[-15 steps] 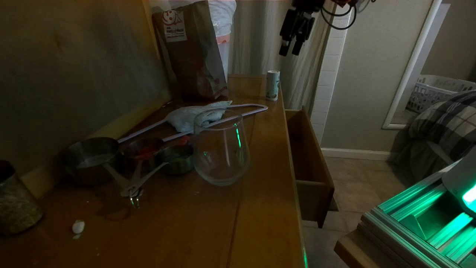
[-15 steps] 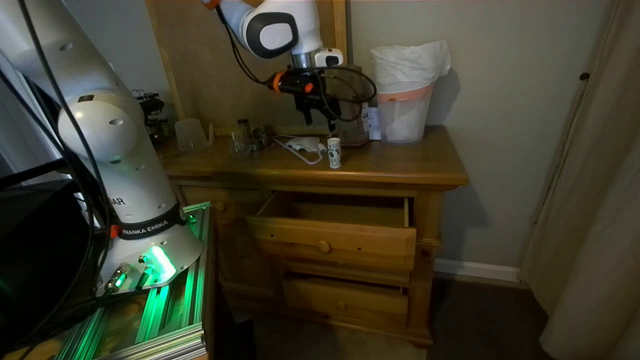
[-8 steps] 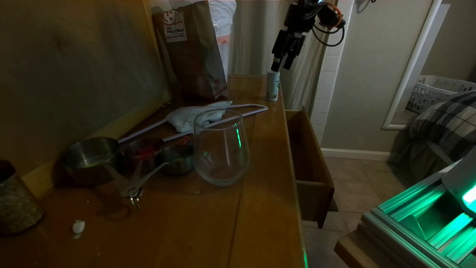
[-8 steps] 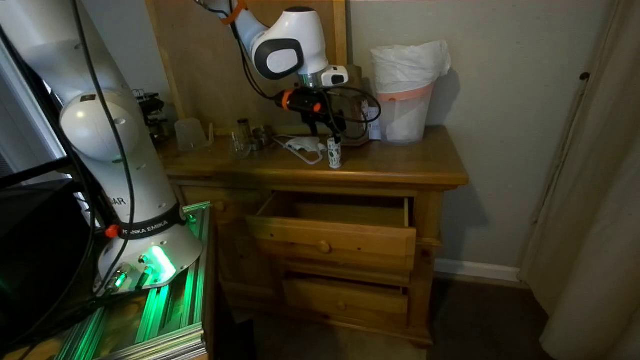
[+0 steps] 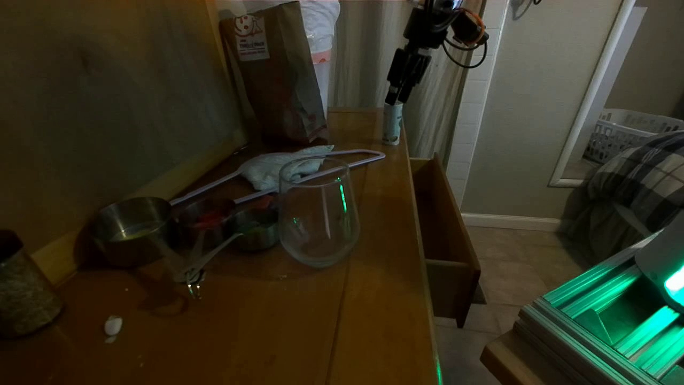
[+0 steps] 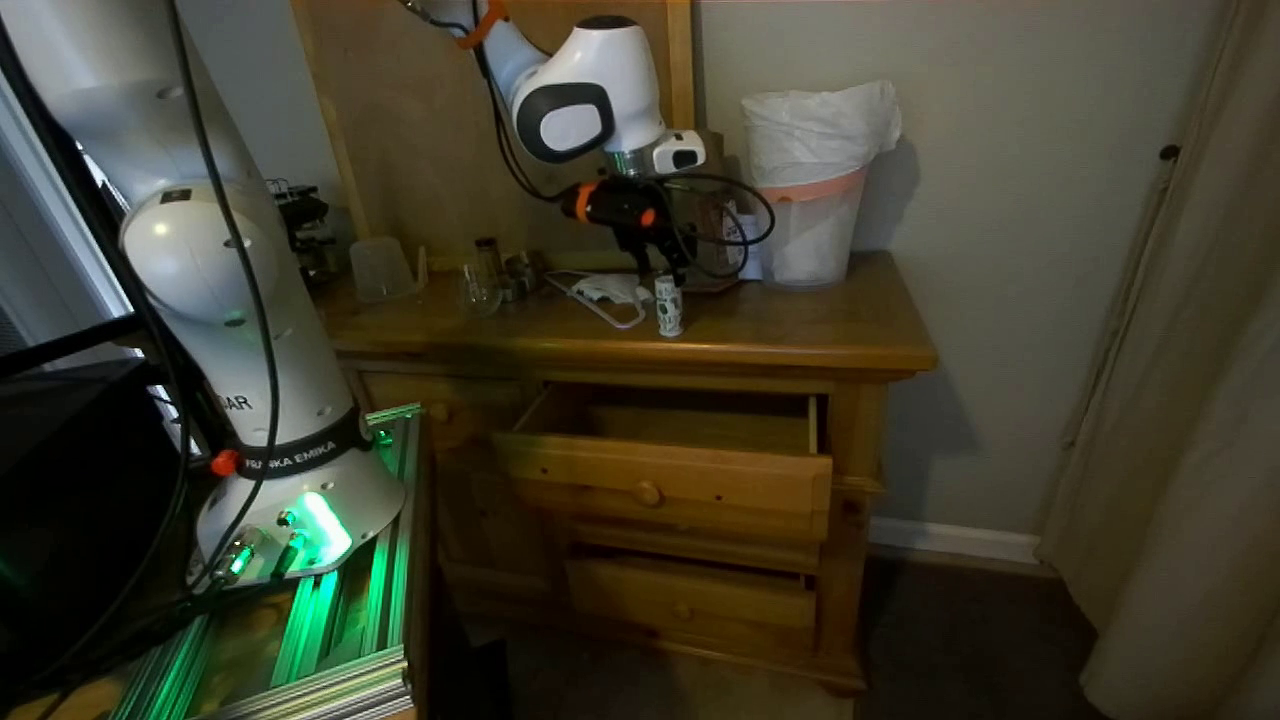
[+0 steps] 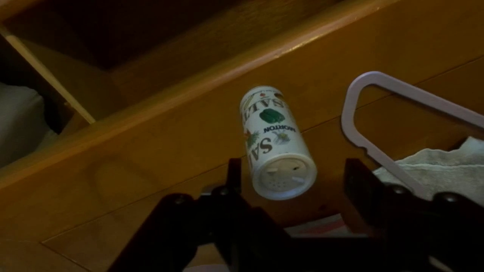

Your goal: Put the object in the open drawer and close the drawer

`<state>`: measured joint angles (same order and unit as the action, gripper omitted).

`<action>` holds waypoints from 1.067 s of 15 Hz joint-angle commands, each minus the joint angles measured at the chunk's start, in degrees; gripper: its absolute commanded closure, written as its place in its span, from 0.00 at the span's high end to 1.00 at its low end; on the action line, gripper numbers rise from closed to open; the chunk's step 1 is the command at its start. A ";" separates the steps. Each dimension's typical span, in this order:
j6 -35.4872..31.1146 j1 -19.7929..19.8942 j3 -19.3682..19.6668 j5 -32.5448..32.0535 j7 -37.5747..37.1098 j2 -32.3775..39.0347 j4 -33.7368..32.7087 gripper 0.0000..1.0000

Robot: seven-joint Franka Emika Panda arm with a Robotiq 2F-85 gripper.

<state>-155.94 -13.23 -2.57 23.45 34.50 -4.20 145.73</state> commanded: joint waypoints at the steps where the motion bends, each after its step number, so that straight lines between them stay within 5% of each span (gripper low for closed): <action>1: -0.90 0.60 -0.61 3.10 3.31 1.20 -1.21 0.76; 2: -0.79 0.71 -0.60 3.46 3.71 1.21 -1.29 0.57; 12: -0.47 1.32 -0.49 5.09 4.95 1.19 -1.18 0.01; 13: -0.18 1.41 -0.45 5.42 4.99 1.16 -1.25 0.00; 14: -0.04 1.39 -0.43 6.12 5.27 1.12 -1.40 0.39; 16: -0.09 1.43 -0.45 6.75 5.71 1.24 -1.47 0.45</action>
<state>-155.95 -12.47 -2.57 27.50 37.65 -3.75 144.89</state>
